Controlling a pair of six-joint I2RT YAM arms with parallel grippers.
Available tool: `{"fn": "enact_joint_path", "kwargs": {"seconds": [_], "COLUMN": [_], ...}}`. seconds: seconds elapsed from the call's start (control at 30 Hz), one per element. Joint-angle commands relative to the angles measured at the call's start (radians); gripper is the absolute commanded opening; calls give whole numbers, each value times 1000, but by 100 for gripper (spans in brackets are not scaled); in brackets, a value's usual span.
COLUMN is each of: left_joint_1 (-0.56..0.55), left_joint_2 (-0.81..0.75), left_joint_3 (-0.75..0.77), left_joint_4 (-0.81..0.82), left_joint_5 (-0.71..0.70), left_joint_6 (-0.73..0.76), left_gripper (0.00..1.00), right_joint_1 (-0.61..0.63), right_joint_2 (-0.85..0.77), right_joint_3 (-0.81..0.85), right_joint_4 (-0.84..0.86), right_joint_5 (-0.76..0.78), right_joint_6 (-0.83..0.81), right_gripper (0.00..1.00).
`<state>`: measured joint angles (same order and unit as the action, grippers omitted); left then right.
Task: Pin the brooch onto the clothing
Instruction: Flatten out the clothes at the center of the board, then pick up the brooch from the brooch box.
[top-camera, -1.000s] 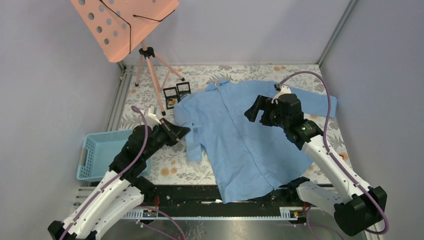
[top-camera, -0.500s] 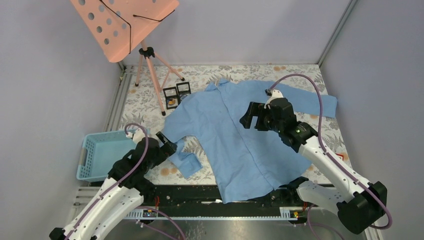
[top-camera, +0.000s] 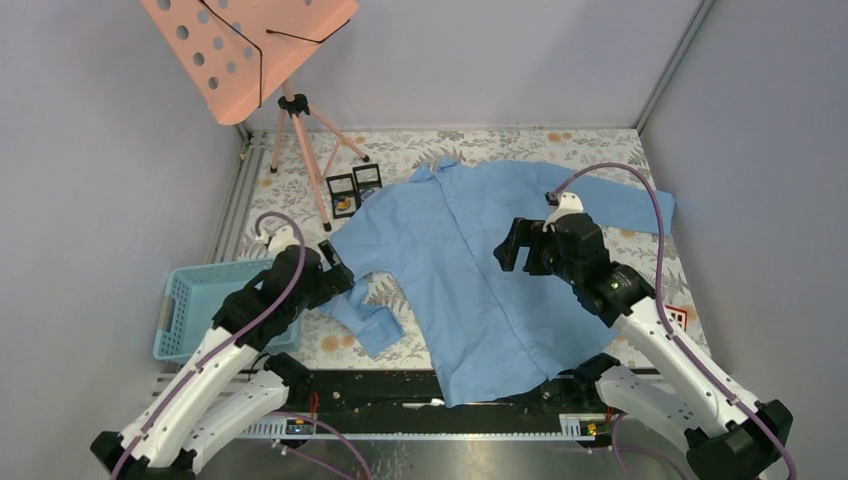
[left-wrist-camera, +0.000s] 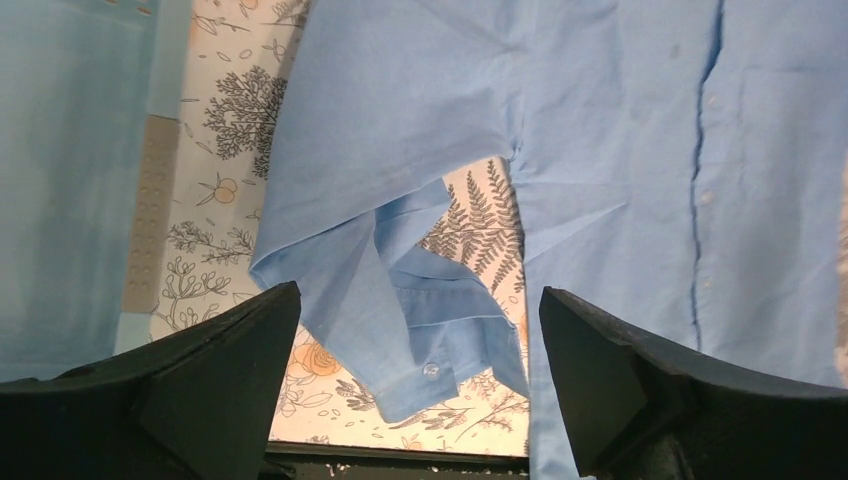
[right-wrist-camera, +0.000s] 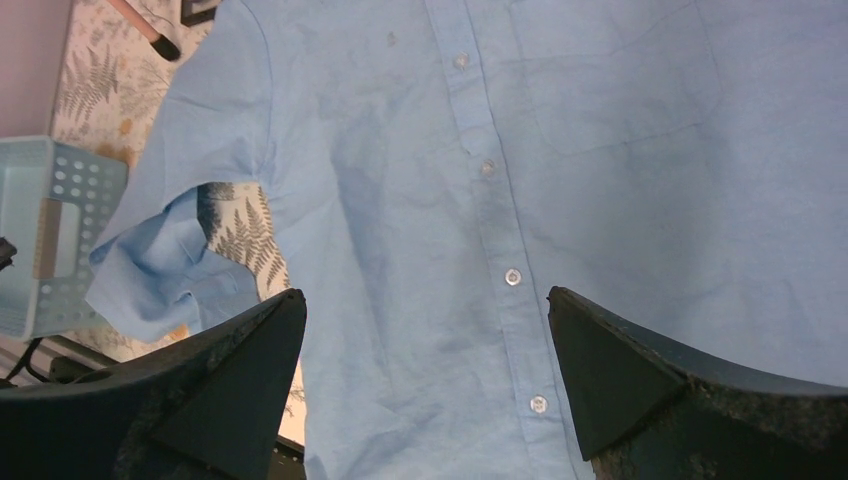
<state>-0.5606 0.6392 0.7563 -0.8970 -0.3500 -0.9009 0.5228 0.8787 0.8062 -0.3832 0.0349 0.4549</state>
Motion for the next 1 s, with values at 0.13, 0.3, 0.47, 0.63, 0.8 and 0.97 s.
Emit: {"fn": "enact_joint_path", "kwargs": {"seconds": [0.13,0.3,0.47,0.63,0.8,0.97], "left_joint_1": [57,293,552,604,568,306], "left_joint_2": [134,207,209,220,254,393], "left_joint_3": [28,87,110,156,157,256], "left_joint_4": [150,179,207,200,312,348], "left_joint_5": [84,184,344,258,250,37], "left_joint_6": [153,243,280,315,307,312], "left_gripper": [99,99,99,99,99,98], "right_joint_1": [8,8,8,8,8,8], "right_joint_2": [-65,-72,-88,-79,-63,-70], "right_joint_3": [-48,-43,-20,28,33,9], "right_joint_4": [-42,-88,-146,-183,-148,-119], "right_joint_5": [44,60,110,161,151,151], "right_joint_6": [-36,-59,-81,-85,-63,-64], "right_gripper": [99,100,100,100,100,100]}}
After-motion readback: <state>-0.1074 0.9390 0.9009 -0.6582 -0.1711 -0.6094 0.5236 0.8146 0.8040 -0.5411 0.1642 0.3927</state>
